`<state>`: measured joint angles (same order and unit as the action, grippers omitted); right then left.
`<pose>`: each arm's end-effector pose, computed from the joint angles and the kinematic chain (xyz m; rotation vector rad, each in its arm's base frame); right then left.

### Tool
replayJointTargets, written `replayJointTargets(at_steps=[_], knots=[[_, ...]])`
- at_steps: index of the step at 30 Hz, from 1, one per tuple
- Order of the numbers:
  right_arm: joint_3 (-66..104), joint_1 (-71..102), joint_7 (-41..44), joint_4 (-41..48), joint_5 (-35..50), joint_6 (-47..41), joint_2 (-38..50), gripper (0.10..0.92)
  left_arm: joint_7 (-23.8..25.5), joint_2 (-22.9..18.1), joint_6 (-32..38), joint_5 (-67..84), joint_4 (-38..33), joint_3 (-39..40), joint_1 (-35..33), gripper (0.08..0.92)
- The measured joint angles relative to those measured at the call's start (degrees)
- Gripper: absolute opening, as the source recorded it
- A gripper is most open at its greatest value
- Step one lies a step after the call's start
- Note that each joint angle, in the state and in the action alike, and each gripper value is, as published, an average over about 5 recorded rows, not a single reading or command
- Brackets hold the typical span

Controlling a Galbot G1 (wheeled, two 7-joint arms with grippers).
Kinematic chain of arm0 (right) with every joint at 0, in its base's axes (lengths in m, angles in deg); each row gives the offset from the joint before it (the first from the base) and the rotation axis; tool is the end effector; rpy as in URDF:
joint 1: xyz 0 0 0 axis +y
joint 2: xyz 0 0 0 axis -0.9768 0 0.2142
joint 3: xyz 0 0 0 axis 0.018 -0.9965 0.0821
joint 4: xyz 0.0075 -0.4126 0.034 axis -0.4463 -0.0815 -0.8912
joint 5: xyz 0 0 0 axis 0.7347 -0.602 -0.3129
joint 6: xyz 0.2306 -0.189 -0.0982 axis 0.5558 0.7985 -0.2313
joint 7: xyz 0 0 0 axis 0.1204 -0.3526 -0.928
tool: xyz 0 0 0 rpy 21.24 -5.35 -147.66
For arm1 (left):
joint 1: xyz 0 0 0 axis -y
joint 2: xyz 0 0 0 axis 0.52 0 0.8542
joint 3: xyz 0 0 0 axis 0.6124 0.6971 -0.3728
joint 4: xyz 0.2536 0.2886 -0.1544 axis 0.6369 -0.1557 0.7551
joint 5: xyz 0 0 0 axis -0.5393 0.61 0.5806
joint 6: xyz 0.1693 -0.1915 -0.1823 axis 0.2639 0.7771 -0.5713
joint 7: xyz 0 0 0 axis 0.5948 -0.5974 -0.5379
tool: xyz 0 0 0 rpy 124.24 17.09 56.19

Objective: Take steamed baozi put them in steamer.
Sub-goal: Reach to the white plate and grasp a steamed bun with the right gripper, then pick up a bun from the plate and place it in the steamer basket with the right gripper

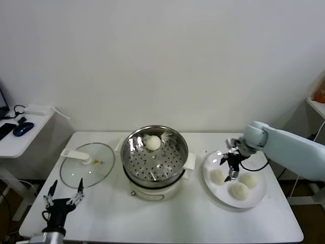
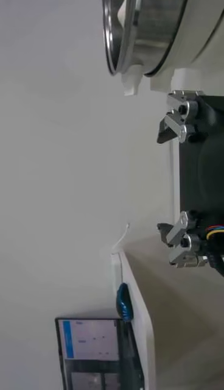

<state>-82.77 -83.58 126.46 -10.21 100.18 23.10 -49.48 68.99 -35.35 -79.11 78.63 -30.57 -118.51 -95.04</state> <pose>0.5443 -0.1943 -0.2214 1.3511 -1.3795 1.1160 0.0610 0.1226 -0.3837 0.2395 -3.0649 -0.1343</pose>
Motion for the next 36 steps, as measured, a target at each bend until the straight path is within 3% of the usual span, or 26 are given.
replayJointTargets(at_steps=[16, 23, 36], knots=[[1.6, 2.8, 0.1, 3.6, -2.4, 0.1, -3.0, 0.82, 0.0, 0.0, -0.2, 0.0, 0.4, 0.1, 0.4, 0.823], [1.7, 3.1, 0.6, 4.4, -3.1, 0.2, -3.5, 0.697, 0.0, -0.1, -0.2, -0.1, 0.4, 0.2, 0.4, 0.823], [2.0, 2.5, 1.0, 4.3, -2.9, 0.4, -3.0, 0.645, 0.0, -0.3, -0.2, -0.2, 0.4, 0.2, 0.5, 0.823]])
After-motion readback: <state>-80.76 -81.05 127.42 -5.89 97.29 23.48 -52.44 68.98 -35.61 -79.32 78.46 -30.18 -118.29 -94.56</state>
